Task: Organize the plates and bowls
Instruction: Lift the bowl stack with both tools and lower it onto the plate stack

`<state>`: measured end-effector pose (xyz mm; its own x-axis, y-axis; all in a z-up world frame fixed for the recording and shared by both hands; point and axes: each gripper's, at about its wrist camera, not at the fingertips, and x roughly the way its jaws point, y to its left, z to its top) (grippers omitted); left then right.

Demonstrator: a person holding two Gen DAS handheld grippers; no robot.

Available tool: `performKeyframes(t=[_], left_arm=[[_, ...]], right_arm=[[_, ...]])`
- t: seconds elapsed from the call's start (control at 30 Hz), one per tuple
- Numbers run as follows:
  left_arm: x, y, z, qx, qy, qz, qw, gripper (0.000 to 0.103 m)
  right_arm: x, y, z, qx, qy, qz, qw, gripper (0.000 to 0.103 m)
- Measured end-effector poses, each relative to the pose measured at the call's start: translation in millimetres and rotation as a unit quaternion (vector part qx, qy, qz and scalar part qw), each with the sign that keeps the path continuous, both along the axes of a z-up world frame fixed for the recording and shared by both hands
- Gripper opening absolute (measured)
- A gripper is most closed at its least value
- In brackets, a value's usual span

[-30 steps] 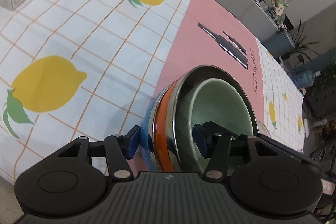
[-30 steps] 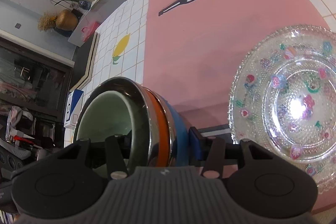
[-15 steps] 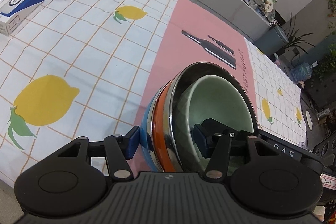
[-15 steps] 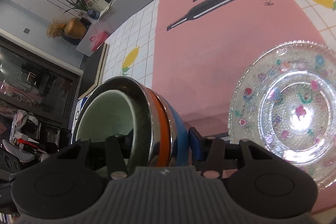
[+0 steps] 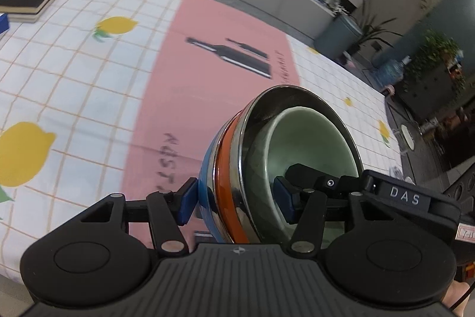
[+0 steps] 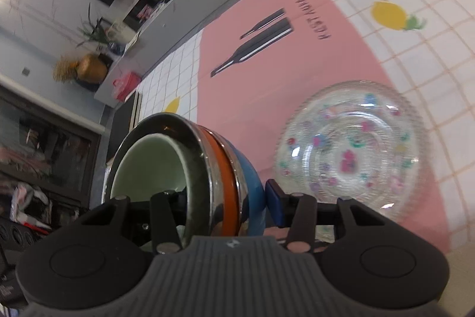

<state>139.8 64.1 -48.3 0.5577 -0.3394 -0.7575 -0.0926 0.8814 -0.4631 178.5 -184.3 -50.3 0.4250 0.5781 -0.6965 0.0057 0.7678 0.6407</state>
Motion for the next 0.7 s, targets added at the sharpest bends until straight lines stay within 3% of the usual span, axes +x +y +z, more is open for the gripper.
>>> performKeyframes(t=[0.23, 0.57, 0.7], left_arm=[[5, -27, 5, -0.027, -0.005, -0.018, 0.9995, 0.063], [38, -73, 8, 0.004, 0.004, -0.061, 0.9981, 0.064], [41, -91, 0, 0.041, -0.009, -0.075, 0.9963, 0.064]], right_arm=[[-10, -31, 20, -0.017, -0.021, -0.027, 0.999, 0.046], [-1, -77, 15, -0.006, -0.007, -0.067, 0.998, 0.046], [6, -86, 0, 0.004, 0.017, -0.059, 0.998, 0.046]])
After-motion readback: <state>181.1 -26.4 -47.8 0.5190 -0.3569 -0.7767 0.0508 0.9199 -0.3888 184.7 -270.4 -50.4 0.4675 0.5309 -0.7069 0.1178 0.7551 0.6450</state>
